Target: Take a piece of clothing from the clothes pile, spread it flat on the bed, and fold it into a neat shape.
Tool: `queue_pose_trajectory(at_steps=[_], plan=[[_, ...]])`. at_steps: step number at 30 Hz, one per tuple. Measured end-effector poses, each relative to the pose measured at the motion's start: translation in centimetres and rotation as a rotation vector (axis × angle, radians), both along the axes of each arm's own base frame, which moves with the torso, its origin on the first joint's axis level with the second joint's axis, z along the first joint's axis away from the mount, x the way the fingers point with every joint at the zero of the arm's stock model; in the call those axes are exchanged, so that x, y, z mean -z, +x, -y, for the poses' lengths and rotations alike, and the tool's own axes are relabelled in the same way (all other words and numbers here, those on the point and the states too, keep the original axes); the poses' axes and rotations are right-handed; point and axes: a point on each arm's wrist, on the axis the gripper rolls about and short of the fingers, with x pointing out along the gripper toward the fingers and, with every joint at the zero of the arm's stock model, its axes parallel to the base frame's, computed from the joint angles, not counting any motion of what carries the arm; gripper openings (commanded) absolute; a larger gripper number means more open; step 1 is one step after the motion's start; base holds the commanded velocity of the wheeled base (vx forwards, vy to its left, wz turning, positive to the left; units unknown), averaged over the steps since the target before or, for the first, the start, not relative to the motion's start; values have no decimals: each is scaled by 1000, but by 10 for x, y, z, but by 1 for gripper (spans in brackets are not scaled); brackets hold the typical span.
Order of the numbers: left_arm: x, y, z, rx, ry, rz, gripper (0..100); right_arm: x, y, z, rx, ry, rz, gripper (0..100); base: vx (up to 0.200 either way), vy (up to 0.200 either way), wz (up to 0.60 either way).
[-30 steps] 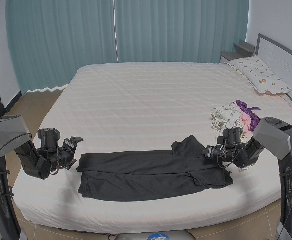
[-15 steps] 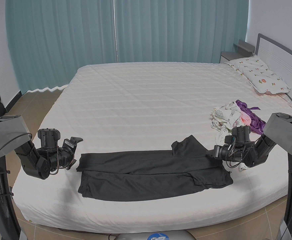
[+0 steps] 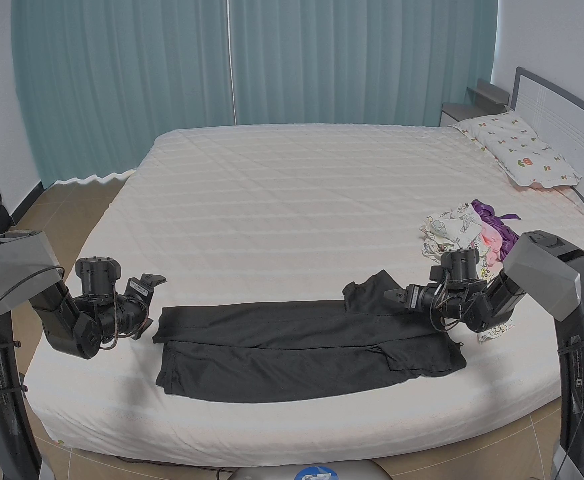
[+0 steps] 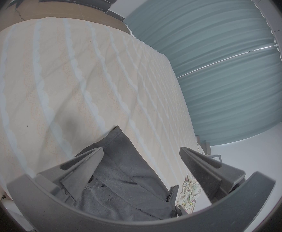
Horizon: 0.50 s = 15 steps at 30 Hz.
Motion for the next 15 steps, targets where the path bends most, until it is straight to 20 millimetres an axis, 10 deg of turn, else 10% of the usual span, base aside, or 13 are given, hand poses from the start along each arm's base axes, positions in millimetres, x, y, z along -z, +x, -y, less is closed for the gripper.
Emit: queue_pose_trajectory(at_steps=[2, 3, 15], plan=[[0, 0, 0, 0, 1, 0, 100, 6, 1, -2, -3, -2, -8, 100, 0, 0, 0], [0, 0, 0, 0, 1, 0, 100, 8, 1, -3, -3, -4, -10, 0, 0, 0, 0], [0, 0, 0, -1, 1, -1, 100, 10, -4, 6, 28, -13, -21, 0, 0, 0, 0]])
